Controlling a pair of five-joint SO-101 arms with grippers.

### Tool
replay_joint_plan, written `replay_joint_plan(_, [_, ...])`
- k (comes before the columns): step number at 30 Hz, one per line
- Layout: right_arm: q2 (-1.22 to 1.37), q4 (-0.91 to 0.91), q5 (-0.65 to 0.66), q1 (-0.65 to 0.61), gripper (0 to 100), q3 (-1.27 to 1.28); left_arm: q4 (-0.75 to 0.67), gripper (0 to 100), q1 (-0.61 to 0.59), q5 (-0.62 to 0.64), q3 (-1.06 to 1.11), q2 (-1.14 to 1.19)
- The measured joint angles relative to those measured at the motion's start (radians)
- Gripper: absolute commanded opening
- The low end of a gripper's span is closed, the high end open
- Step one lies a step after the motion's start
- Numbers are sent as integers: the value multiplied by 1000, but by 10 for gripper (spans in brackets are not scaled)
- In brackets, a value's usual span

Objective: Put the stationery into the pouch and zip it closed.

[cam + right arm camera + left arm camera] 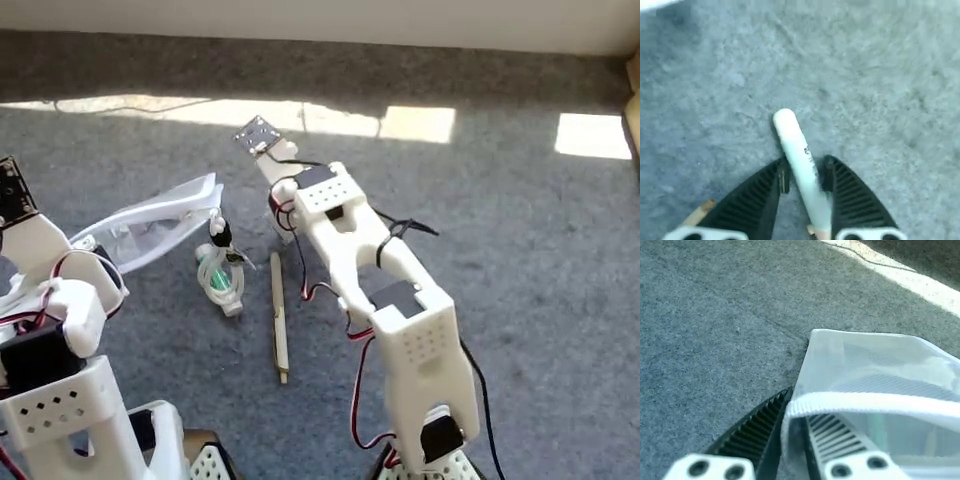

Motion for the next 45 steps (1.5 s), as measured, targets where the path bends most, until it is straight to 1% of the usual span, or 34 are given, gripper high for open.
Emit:
replay_joint_plan(3, [3,61,0,9,6,-40,0,7,0,0,0,0])
replay_joint_plan(16, [26,473,0,68,6,-304,0,7,0,0,0,0])
replay_joint_plan(22, [26,646,0,77,6,-473,0,7,0,0,0,0])
replay_joint_plan(27, [26,763,0,77,6,-545,0,7,0,0,0,0])
replay_joint_plan(31, [34,778,0,77,6,-545,0,7,0,0,0,0])
replay_joint_plan(41, [282,753,2,77,8,-562,0,7,0,0,0,0])
replay_joint_plan(45, [293,750,2,77,67,-569,0,7,0,0,0,0])
